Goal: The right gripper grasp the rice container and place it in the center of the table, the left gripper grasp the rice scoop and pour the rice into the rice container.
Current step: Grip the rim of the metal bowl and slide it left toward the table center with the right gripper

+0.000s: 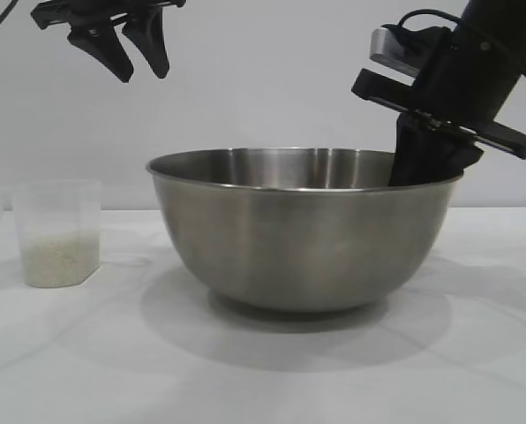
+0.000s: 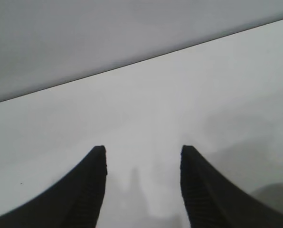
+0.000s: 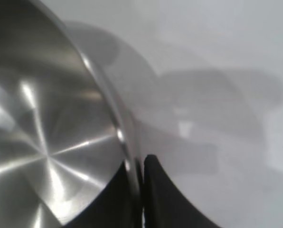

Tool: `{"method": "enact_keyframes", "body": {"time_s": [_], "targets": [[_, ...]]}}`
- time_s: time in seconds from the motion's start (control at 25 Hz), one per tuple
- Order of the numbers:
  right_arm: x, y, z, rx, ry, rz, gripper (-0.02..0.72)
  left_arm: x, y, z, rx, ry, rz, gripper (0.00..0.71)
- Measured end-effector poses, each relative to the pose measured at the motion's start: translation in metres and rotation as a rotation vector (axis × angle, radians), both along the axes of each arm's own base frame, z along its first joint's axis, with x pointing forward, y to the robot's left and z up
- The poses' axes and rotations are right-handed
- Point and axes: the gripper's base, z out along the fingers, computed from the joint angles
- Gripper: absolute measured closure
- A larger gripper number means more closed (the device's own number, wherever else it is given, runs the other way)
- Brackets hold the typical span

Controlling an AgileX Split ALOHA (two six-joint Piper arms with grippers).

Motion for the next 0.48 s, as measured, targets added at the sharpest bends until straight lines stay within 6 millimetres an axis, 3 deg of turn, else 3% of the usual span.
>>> {"method": "enact_keyframes", "body": {"time_s": [0.08,0.12,0.2,0.48], "targets": [[-0.0001,0.0003,-0.0011,0.002,0.008,0.002,0.703,0.0000,0.0000,0.0000,0.000,0.000,0.000,0.394],[0.0000,0.0006,-0.0017,0.005,0.012,-0.003,0.647,0.0000,0.0000,0.0000,0.000,0.000,0.000,0.394],[0.0002,0.0011,-0.0019,0.011,0.016,-0.010,0.647,0.0000,0.0000,0.0000,0.000,0.000,0.000,0.394],[0.0003,0.0014,-0.0018,0.010,0.005,0.012,0.384,0.0000,0.0000,0.0000,0.000,0.000,0.000,0.394]]}}
